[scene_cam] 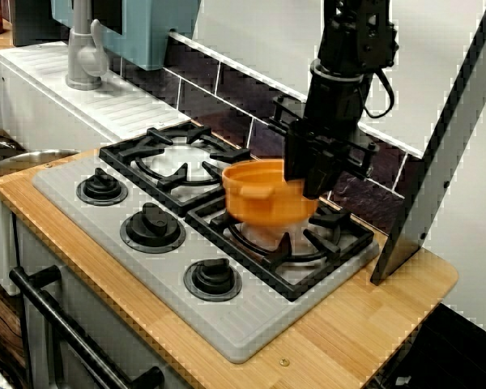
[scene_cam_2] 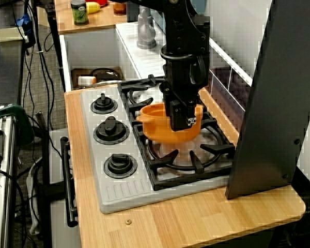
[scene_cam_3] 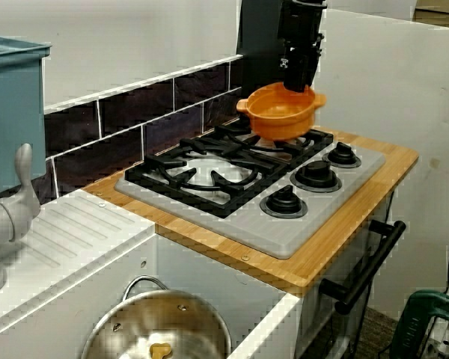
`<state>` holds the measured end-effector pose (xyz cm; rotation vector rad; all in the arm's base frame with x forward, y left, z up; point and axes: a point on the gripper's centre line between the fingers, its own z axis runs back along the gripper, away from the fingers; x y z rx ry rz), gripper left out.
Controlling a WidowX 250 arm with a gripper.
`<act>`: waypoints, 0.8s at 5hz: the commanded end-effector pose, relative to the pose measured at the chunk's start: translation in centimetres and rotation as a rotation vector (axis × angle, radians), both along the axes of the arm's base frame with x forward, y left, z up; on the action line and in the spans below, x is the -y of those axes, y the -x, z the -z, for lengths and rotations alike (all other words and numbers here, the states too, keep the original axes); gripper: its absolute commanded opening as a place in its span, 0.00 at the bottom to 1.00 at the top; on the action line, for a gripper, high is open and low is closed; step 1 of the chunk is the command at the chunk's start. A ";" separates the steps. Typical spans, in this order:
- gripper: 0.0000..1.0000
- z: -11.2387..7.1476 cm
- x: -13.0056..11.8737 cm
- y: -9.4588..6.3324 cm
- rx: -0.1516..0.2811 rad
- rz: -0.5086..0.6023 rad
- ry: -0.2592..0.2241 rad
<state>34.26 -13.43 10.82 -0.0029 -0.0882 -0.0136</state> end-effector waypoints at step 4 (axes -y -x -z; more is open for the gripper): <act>1.00 -5.8 -3.2 1.8 0.085 -0.031 0.059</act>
